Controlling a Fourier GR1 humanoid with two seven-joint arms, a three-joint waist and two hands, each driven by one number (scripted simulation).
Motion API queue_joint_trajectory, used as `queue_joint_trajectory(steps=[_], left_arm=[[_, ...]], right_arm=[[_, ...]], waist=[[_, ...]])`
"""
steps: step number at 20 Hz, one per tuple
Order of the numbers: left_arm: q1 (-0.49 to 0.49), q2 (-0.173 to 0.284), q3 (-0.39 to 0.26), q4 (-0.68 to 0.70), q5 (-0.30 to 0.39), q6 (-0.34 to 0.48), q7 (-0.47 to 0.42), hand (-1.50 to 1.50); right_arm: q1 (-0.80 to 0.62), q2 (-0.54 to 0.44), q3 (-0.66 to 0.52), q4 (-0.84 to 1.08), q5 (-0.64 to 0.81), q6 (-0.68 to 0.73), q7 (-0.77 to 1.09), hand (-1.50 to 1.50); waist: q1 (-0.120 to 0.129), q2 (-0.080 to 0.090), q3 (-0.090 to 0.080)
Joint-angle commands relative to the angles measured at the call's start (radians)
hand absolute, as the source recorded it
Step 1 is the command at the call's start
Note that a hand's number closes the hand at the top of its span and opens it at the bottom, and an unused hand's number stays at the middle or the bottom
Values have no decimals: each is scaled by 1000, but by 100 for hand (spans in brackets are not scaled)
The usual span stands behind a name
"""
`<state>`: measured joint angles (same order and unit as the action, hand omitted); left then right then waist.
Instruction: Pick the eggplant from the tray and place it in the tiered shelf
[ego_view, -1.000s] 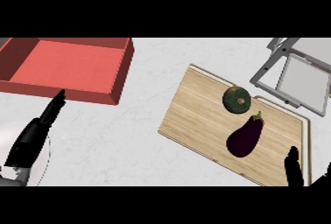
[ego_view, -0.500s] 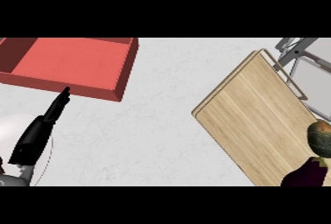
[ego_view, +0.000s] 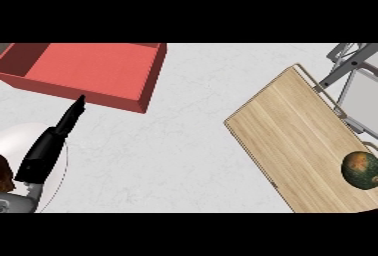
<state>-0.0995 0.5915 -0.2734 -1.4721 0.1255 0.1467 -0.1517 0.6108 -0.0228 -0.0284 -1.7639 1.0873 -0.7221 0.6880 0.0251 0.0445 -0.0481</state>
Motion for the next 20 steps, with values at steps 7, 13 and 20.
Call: queue_joint_trajectory(steps=[7, 13, 20], left_arm=[[-18, -12, -23, 21, -12, -23, -4, 0], [-30, -35, -24, 51, -15, -17, 3, 0], [-37, -23, -1, 80, -15, -31, -2, 0]], right_arm=[[-75, 21, 128, -106, 300, 334, 428, -150], [-229, 22, 256, -152, 495, 539, 661, -150], [-406, 23, 344, -107, 621, 716, 798, -150]], waist=[[40, -10, 35], [36, -23, 39], [5, -35, 45]])
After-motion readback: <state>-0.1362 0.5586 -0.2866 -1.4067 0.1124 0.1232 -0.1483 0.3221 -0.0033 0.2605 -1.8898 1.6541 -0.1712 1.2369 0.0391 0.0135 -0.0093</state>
